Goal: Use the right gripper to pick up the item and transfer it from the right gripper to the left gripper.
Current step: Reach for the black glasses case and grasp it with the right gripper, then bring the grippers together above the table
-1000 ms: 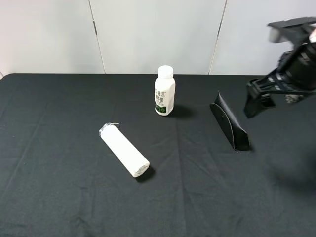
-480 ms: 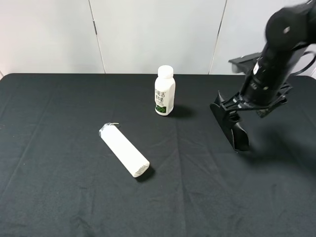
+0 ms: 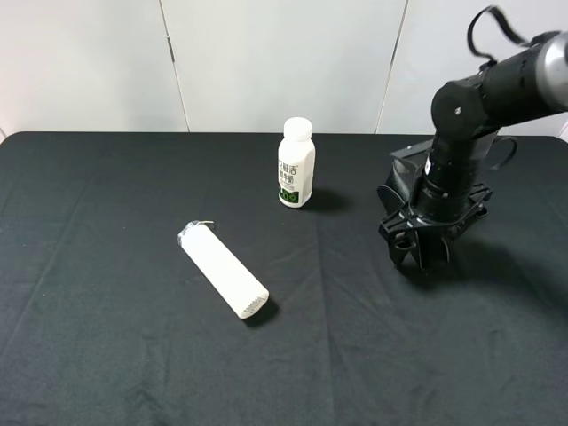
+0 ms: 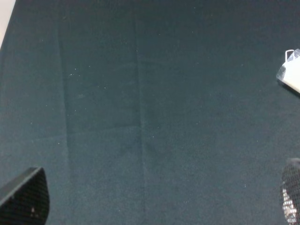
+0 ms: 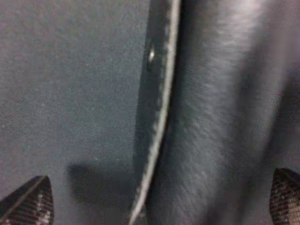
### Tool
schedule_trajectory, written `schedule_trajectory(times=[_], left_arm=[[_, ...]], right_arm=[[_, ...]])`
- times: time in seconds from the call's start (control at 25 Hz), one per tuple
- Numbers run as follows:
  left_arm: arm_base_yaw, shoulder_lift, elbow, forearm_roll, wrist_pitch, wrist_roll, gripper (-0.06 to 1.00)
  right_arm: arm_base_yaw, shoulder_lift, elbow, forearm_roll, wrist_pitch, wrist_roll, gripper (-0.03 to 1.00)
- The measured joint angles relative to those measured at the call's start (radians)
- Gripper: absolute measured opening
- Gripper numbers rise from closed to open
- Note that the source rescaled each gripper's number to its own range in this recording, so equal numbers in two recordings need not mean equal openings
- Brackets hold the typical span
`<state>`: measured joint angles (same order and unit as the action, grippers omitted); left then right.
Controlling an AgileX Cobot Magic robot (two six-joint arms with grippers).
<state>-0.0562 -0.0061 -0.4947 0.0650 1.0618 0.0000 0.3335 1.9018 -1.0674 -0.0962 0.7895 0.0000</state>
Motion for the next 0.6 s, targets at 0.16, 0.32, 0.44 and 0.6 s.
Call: schedule_trajectory(times=[0.16, 0.32, 0.44, 0.6], left_arm=[[0.0, 0.0, 0.0, 0.0, 0.0, 0.0, 0.97], [0.0, 0.0, 0.0, 0.0, 0.0, 0.0, 0.97], [0.0, 0.0, 0.0, 0.0, 0.0, 0.0, 0.97], [0.0, 0.0, 0.0, 0.0, 0.0, 0.0, 0.97]], right_arm=[[0.0, 0.013, 0.0, -0.001, -0.001, 0.008, 0.72], [0.0, 0.013, -0.001, -0.007, -0.002, 0.007, 0.04], [0.0, 0.013, -0.002, -0.007, -0.001, 0.008, 0.01], [0.0, 0.008, -0.002, -0.007, 0.002, 0.008, 0.01]])
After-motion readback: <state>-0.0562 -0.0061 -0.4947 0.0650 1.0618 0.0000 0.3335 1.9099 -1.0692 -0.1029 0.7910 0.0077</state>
